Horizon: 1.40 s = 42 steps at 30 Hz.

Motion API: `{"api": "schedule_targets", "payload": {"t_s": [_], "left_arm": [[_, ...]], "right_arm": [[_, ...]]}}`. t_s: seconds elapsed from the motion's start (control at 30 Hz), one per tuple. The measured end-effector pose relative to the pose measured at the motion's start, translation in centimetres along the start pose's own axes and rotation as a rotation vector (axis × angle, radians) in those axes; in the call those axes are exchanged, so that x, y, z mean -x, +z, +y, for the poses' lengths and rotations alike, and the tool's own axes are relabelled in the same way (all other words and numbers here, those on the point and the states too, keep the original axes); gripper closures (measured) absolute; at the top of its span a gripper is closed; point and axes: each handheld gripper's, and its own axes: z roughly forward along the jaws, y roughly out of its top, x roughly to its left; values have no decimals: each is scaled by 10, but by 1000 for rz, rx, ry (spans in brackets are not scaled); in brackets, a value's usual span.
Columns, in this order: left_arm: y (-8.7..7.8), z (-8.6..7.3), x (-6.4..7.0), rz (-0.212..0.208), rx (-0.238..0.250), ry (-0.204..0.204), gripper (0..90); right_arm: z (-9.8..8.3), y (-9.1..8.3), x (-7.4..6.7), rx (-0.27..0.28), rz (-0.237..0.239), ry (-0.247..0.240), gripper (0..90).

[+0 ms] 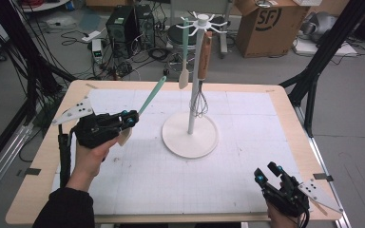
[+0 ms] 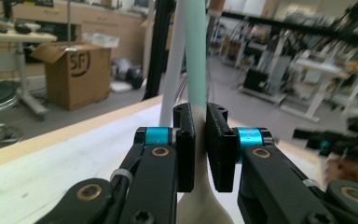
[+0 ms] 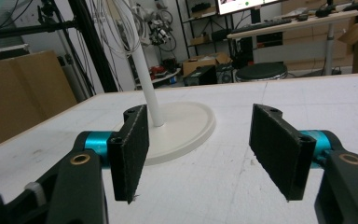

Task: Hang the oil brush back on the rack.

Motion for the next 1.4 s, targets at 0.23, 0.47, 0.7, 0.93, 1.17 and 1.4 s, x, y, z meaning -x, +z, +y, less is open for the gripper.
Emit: {"api": "schedule_targets", "payload": {"t_s": [0.23, 0.47, 0.7, 0.93, 1.17, 1.4], "left_arm": [[8, 15, 0, -26, 53, -3, 825], [19, 33, 6, -33, 116, 21, 825], [34, 48, 8, -63, 169, 21, 824], [48, 55, 10, -62, 182, 31, 824], [56, 60, 9, -58, 187, 49, 825], [64, 64, 14, -56, 175, 71, 824]], "right_arm": [[-1, 1, -3, -1, 3, -11, 373], [0, 0, -2, 0, 5, -9, 373], [0, -2, 0, 5, 2, 2, 373], [0, -1, 2, 1, 2, 5, 372], [-1, 1, 5, -1, 3, 16, 373], [-1, 2, 6, 1, 3, 16, 373]]}}
